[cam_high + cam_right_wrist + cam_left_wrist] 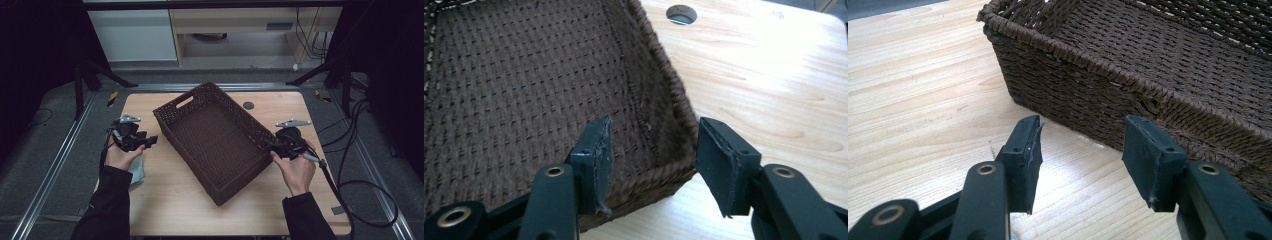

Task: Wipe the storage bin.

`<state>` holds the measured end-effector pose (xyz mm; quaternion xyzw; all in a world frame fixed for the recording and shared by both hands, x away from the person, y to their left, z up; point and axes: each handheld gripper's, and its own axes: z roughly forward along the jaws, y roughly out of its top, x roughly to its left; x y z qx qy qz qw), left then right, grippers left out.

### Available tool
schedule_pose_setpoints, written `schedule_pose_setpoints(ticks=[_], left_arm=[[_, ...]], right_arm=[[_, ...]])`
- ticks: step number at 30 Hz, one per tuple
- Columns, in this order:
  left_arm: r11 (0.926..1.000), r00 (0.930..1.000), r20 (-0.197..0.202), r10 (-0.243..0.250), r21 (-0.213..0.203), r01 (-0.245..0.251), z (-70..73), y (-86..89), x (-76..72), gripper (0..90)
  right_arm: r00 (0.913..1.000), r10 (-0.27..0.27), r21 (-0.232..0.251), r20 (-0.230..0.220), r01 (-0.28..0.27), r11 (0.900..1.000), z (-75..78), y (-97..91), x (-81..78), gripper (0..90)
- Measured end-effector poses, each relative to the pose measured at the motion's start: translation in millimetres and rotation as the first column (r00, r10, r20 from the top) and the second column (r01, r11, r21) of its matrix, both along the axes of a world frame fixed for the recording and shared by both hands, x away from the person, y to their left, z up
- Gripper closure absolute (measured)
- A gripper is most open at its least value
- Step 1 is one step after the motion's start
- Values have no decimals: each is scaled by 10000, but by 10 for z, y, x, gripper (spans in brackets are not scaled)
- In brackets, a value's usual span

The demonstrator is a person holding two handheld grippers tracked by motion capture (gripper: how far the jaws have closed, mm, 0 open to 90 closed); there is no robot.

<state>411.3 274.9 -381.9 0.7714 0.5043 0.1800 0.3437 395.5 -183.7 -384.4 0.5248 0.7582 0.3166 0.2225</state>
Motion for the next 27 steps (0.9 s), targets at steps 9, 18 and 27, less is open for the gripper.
schedule_pose_setpoints(ticks=[9, 18, 27], left_arm=[[10000, 10000, -17, -23, -3, 23, -2, -6, -4, 488], [10000, 10000, -10, -2, -37, 2, -2, -3, -3, 488], [10000, 10000, -57, 13, -51, -13, -15, 8, 9, 488]], right_arm=[[9996, -230, 178, -166, 233, 9996, -81, -22, -64, 469], [9983, -571, -50, 77, 572, 9984, -114, -19, 10, 499], [9982, -597, 18, 88, 596, 9982, -87, -41, 109, 496]])
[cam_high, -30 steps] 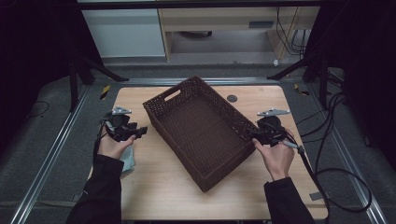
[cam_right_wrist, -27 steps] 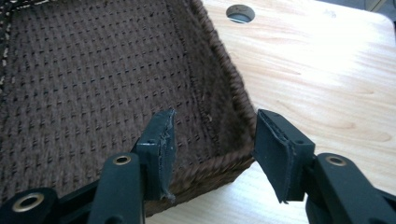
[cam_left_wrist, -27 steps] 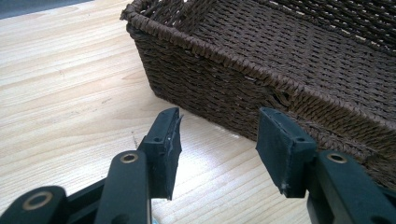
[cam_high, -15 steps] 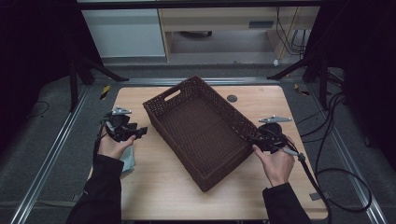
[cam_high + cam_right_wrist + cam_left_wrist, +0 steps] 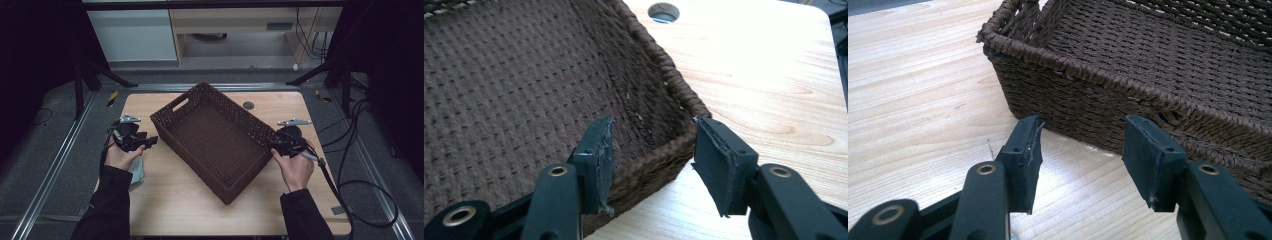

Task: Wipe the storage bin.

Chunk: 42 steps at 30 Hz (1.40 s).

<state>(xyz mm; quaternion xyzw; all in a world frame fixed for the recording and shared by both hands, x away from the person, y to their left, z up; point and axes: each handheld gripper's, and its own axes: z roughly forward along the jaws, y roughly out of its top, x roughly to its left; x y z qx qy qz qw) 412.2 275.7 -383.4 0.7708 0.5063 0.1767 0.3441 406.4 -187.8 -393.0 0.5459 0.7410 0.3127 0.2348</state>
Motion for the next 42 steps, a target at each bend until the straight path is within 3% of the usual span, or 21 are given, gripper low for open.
schedule_pose_setpoints(ticks=[5, 7, 12, 20, 24, 26, 32, 37, 42], left_arm=[[10000, 10000, 32, 44, -14, -44, 1, 7, -2, 488], [10000, 10000, 63, 48, -5, -48, 3, 7, -3, 488], [10000, 10000, 32, 60, 13, -60, -4, 12, 3, 488], [10000, 9999, 85, 92, -25, -92, 5, 28, 26, 489], [9998, 9996, 183, 200, -96, -198, 23, 55, 55, 496], [9997, 9995, 259, 189, -188, -184, 33, 85, 85, 496], [9994, 9989, 296, 352, -39, -351, 25, 132, 252, 495], [9989, 9984, 386, 422, -203, -415, 1, 158, 447, 495], [9991, 9981, 461, 416, -85, -412, -34, 123, 601, 500]], right_arm=[[9996, 215, 102, -189, -213, 9997, -24, 81, -91, 432], [9998, 143, -26, -148, -144, 9999, -41, 103, -102, 425], [9996, -76, 167, -288, 81, 9998, -38, 99, -87, 426], [9999, -165, -139, -31, 165, 9998, -70, 68, 34, 438], [9998, -173, -21, -67, 173, 9998, -55, 54, 89, 446], [9999, -96, 78, 85, 95, 9999, -26, 59, 62, 440], [9998, -58, -74, -171, 56, 10000, -58, 83, 8, 423], [9997, -95, -85, -207, 93, 9999, -78, 77, 47, 438], [9998, -140, -194, -110, 138, 9997, -87, 61, 96, 470]])
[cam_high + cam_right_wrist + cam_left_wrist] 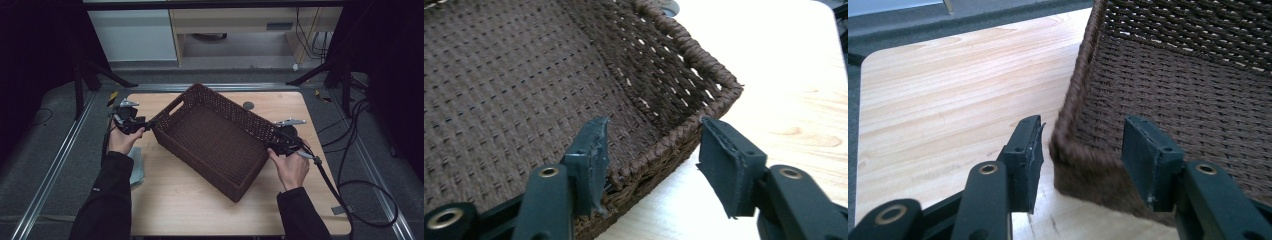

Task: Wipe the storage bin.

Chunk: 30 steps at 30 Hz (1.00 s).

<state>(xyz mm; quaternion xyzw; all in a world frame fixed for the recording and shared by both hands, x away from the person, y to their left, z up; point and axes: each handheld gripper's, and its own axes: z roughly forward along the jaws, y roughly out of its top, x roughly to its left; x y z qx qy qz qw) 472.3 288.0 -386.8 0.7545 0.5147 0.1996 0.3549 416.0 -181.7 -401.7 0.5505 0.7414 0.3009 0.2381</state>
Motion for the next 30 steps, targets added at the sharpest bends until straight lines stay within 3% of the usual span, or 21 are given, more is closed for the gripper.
schedule_pose_setpoints(ticks=[2, 5, 7, 9, 14, 19, 23, 26, 30], left_arm=[[10000, 10000, 57, -32, -69, 33, -37, -12, 56, 515], [9999, 9996, -285, -38, 104, 41, -129, -3, 130, 574], [9993, 9987, -451, -230, -320, 216, -166, 18, 155, 633], [9994, 9987, -416, -298, -207, 290, -156, 13, 145, 660], [9991, 9977, -535, -413, -25, 412, -136, 8, 41, 679], [9984, 9967, -583, -559, -113, 553, -126, -1, -196, 679], [9977, 9956, -639, -684, -80, 680, -108, -6, -306, 675], [9969, 9955, -545, -781, 77, 786, -78, -7, -326, 671], [9973, 9955, -599, -739, 11, 741, -76, 3, -244, 668]], right_arm=[[10000, -39, -78, 28, 39, 10000, -6, -6, 28, 471], [10000, 4, -81, -35, -4, 10000, 3, -18, 58, 473], [10000, 56, -3, 55, -56, 10000, 29, -20, 49, 473], [9998, 89, 65, 159, -90, 9999, 56, -30, 28, 469], [9994, 248, 195, 254, -253, 9995, 101, -29, -59, 451], [9983, 574, 338, -92, -570, 9978, 66, 30, -121, 442], [9974, 635, 153, -339, -630, 9979, 13, 57, -101, 458], [9967, 661, 145, -472, -655, 9977, -26, 60, -73, 511], [9972, 588, 186, -456, -580, 9981, -44, 70, -28, 556]])
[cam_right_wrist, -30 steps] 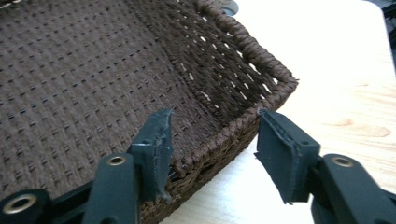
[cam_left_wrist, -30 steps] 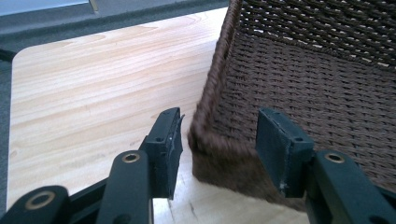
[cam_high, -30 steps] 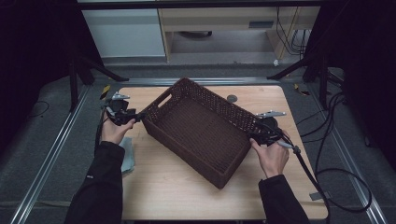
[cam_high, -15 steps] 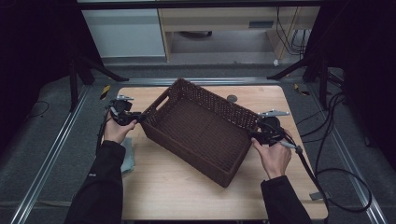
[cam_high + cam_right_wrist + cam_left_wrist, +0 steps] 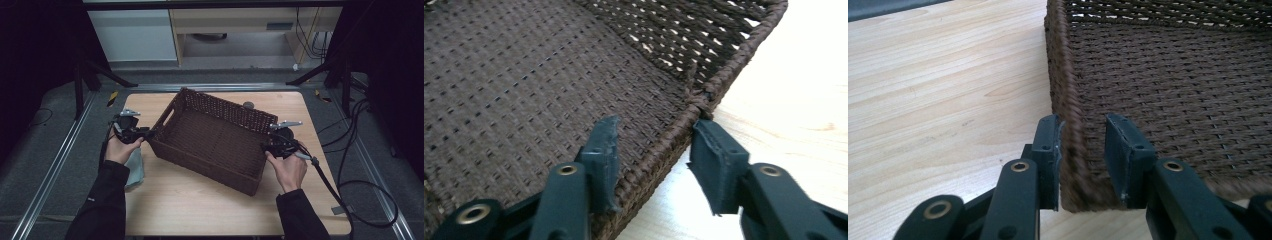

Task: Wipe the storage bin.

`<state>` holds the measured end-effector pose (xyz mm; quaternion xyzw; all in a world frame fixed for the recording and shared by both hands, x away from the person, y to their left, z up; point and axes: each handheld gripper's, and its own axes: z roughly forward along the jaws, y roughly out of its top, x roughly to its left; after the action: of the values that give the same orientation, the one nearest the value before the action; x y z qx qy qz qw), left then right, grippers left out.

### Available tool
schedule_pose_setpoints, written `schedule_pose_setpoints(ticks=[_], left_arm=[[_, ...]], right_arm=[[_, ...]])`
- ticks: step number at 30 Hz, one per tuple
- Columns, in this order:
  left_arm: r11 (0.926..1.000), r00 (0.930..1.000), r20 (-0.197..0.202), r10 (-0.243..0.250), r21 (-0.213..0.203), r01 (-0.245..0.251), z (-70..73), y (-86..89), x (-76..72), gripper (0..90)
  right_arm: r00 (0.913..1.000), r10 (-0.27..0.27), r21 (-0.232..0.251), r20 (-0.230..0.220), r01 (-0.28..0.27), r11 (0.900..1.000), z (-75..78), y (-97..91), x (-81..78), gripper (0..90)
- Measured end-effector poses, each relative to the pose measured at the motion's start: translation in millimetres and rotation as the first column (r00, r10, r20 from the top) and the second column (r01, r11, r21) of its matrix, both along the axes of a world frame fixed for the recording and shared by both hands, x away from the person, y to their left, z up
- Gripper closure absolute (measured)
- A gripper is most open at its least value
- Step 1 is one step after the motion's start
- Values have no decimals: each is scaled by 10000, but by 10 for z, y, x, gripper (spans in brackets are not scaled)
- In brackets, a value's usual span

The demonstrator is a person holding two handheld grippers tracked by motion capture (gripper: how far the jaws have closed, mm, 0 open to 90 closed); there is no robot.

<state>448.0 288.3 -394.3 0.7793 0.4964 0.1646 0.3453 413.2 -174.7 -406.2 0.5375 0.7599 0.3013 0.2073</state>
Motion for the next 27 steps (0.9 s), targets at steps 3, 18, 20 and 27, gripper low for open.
schedule_pose_setpoints(ticks=[3, 18, 20, 27], left_arm=[[10000, 9999, -99, -93, 33, 93, -37, -14, 62, 681], [9993, 9986, -396, -361, -33, 359, -77, -74, -157, 745], [9994, 9986, -407, -333, 31, 334, -72, -93, -223, 738], [9986, 9977, -491, -472, 201, 483, -53, -119, -384, 706]], right_arm=[[9998, -85, -146, 170, 87, 9999, -18, -7, 52, 577], [9992, 119, 53, 370, -121, 9999, 53, -46, 79, 553], [9995, 149, -47, 268, -147, 9999, 44, -41, 76, 554], [9997, 249, -188, 30, -249, 9995, -25, -21, 122, 571]])
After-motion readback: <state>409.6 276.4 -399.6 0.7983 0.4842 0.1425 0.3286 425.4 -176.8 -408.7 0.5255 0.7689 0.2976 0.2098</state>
